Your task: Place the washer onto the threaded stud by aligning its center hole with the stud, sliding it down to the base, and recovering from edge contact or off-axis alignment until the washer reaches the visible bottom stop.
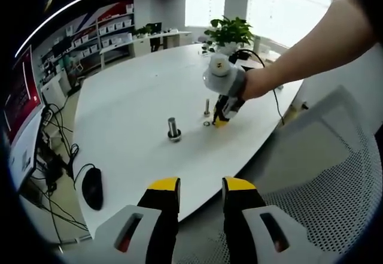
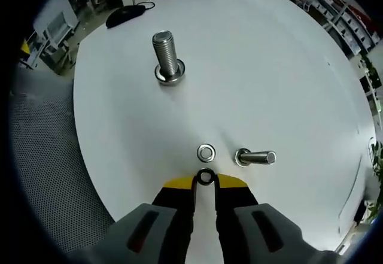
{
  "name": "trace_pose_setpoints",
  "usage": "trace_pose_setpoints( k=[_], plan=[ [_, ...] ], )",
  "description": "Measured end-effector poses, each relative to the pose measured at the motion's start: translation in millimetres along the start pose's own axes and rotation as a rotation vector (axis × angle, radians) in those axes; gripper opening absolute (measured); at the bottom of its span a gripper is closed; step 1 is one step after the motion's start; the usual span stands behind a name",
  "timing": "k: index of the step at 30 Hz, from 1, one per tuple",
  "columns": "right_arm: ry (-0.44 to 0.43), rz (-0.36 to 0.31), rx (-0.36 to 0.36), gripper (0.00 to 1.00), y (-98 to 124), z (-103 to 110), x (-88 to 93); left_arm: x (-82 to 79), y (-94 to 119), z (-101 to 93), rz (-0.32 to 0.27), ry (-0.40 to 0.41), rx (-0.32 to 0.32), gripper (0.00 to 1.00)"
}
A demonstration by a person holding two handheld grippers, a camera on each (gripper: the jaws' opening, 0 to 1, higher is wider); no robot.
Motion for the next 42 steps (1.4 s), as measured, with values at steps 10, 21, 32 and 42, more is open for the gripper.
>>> trace_pose_setpoints(
  k=[10,21,32,42],
  plan=[
    [-0.035,-0.016,-0.001,0.14,1,-1,0.6,0.0,0,0.1,0.001,-0.003,0.002,0.26],
    [-0.05,-0.006,0.002,0.14,6,-7,-2.6,-1.4,0,-0.1,-0.005,0.002,0.01,0.26],
    [-0.056,-0.03,0.009,0.14,21,-21,-8.4,-3.1,-1,-1.2,-0.011,0.001,0.023,0.26],
    [-0.053,-0.069,0.017,0.14,34,-26,-14.0,-2.5,-2,0.7,0.001,0.0,0.018,0.24]
  ],
)
Point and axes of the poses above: the point that each gripper's makers call its tool centre point, and the gripper's own axes: y roughly backward along the fingers, z roughly to its left, x roughly out of its underside, the point moved 3 cm from there along y, roughly backward along the fingers, and after that the axes turned 2 degrees about z, right-handed, at the moved point
